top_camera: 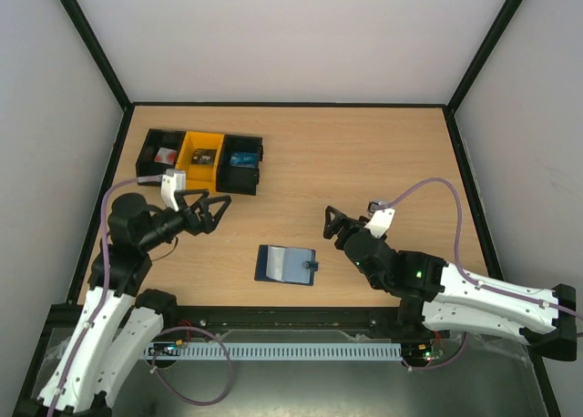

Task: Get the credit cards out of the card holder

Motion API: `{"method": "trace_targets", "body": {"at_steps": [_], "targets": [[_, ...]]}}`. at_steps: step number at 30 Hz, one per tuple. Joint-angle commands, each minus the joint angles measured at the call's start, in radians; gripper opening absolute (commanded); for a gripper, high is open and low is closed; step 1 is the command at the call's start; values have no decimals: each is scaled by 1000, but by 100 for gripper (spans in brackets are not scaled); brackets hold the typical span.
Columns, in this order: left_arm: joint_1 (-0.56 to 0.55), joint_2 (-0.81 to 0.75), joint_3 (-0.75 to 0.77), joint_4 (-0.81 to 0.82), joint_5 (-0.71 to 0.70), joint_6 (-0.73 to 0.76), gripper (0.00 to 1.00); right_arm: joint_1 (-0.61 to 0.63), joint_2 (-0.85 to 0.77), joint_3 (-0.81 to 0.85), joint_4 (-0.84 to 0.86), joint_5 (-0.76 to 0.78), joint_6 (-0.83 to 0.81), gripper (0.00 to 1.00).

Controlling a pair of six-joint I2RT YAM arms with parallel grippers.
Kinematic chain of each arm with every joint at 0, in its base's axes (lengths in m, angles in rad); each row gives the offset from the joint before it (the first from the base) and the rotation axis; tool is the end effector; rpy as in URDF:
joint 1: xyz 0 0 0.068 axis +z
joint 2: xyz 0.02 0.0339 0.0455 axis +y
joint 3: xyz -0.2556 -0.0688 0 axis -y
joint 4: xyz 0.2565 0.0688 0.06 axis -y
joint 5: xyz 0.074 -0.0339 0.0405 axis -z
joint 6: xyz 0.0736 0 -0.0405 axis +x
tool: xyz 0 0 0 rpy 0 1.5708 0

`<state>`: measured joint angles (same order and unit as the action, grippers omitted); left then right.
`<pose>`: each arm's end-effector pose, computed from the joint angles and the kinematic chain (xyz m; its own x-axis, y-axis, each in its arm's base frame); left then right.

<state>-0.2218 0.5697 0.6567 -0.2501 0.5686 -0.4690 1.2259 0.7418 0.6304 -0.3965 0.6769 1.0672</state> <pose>0.1759 -0.0803 0.3113 -0.4594 -0.2868 -0.8407 0.5561 0.6451 -0.5240 0.1137 0.1801 0.2534 -0.5598 0.4611 -0.6885 -0.1207 0.7766 0.6183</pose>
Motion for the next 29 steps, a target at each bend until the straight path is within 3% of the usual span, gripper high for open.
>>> {"method": "trace_targets", "body": {"at_steps": [1, 7, 29], "targets": [[-3, -83, -40, -26, 46, -49, 100, 2, -8, 18, -22, 47, 9, 98], [-3, -146, -78, -23, 19, -82, 100, 1, -37, 21, -14, 47, -8, 98], [-4, -142, -100, -1, -29, -107, 100, 1, -82, -12, 1, 20, -16, 98]]}}
